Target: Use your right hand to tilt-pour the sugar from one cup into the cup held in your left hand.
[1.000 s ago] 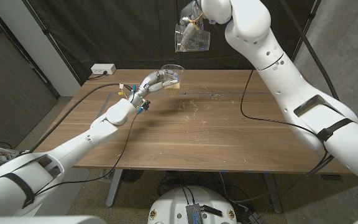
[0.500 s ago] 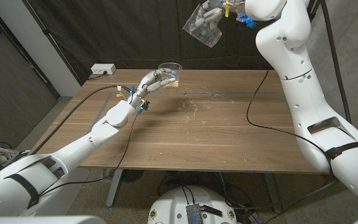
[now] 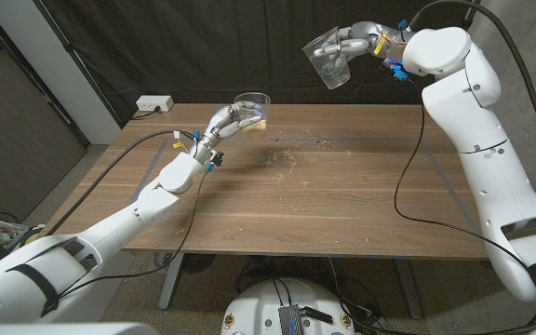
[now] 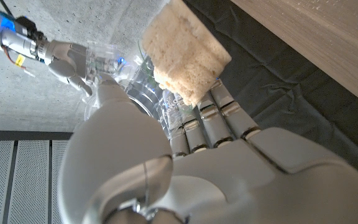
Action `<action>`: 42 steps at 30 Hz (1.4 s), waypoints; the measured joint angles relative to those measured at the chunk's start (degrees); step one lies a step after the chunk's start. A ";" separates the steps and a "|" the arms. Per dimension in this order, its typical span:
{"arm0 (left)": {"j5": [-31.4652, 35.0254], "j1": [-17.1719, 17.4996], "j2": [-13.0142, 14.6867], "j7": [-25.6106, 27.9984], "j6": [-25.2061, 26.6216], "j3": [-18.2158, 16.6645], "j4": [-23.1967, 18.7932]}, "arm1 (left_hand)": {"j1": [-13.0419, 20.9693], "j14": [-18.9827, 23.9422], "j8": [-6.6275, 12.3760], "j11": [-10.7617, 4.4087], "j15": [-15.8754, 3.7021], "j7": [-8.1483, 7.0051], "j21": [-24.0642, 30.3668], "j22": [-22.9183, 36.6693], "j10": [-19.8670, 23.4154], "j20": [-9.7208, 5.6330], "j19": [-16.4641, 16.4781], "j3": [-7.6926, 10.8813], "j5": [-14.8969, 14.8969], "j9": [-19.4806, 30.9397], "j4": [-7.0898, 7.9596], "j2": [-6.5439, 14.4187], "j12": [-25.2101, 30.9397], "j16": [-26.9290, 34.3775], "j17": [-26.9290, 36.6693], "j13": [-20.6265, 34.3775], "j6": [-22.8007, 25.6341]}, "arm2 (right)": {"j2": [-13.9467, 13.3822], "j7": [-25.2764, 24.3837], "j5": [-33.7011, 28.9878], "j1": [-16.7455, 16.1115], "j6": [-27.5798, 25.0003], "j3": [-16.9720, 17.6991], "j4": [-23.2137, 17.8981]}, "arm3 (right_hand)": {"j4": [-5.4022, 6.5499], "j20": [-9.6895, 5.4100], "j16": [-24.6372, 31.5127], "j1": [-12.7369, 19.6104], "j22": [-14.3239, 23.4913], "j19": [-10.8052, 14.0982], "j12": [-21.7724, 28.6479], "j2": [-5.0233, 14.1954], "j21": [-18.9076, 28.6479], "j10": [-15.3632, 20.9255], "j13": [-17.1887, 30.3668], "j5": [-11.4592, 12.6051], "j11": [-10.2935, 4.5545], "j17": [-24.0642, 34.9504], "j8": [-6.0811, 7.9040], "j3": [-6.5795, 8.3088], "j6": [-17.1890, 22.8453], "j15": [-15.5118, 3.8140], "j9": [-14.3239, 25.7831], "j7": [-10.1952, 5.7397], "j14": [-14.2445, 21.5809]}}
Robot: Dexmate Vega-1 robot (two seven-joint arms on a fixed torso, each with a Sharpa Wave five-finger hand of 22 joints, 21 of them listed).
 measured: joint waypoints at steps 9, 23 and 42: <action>-0.43 0.94 0.43 1.04 -0.79 -0.25 -0.83 | 0.00 0.00 0.00 0.00 0.00 0.01 0.00 0.00 0.01 0.00 0.00 0.00 -0.38 -0.01 0.00 0.00 0.00 0.00 0.00 0.25 -0.01 | -4.38 -12.38 17.47 -7.43 5.98 3.92 3.71 | -0.79 -0.31 0.00 1.50 0.00 0.30 -0.21 -0.16 0.42 0.61 -0.60 -0.01 0.61 0.25 -0.18 0.78 0.63 -0.02 0.02 -0.14 0.63; -4.71 1.93 1.01 -0.14 -1.22 -1.31 -0.89 | 0.08 0.00 -0.01 -0.01 0.00 0.02 0.00 0.01 -0.01 0.00 0.00 0.00 -0.39 -0.04 0.00 0.08 -0.01 0.00 0.00 0.26 -0.02 | -10.37 -25.37 35.08 -16.28 16.99 5.85 9.21 | -0.78 -0.30 -0.01 2.24 -0.23 0.31 -0.40 -0.46 0.43 1.16 -0.60 -0.45 0.54 0.40 -0.34 0.78 1.17 -0.14 0.01 -0.07 1.36; -12.93 2.61 -0.43 -8.23 -2.64 -4.34 2.29 | 0.08 0.00 0.14 -0.02 0.00 0.10 0.00 0.01 -0.02 0.00 0.00 0.00 -0.39 -0.08 0.00 0.08 -0.02 0.00 -0.01 0.22 -0.11 | -12.27 -35.52 47.14 -24.14 35.93 2.77 18.14 | -0.77 -0.10 -0.05 2.72 -0.53 0.51 -0.39 -0.95 0.87 1.75 -0.59 -0.89 0.50 0.63 0.03 0.77 2.28 -0.25 0.31 0.03 2.09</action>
